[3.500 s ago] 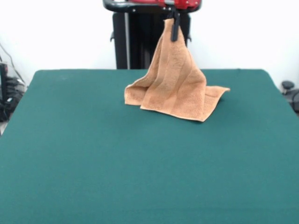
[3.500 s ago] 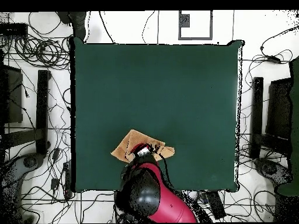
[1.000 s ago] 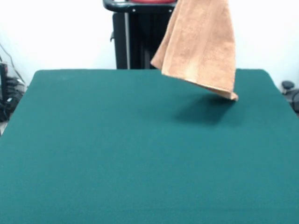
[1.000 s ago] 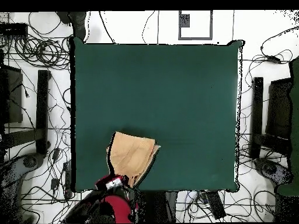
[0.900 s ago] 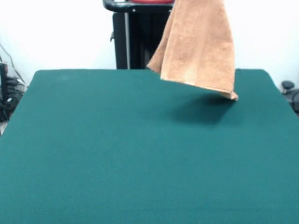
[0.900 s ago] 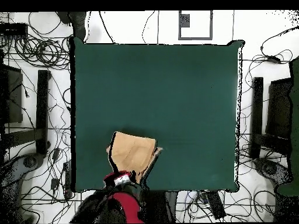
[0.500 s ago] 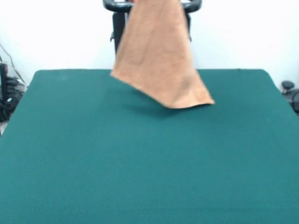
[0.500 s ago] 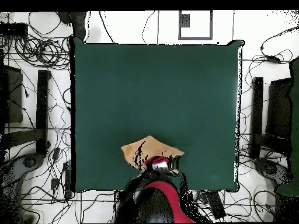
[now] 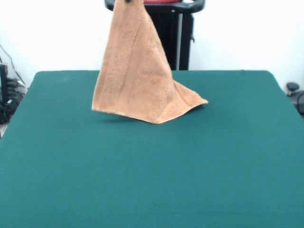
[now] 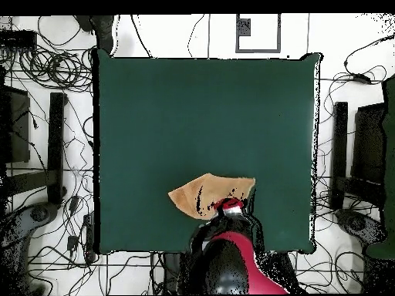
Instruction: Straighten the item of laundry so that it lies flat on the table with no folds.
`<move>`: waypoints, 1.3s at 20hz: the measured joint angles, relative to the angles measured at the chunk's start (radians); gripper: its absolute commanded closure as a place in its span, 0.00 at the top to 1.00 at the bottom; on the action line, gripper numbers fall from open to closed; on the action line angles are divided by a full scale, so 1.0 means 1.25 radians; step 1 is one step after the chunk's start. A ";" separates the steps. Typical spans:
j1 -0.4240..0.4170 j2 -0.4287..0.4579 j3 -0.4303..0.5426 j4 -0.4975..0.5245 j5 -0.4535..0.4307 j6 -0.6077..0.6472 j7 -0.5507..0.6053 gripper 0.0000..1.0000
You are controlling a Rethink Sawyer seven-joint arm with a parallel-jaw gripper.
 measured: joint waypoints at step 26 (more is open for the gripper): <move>-0.090 -0.005 0.169 0.034 -0.148 -0.039 0.000 0.00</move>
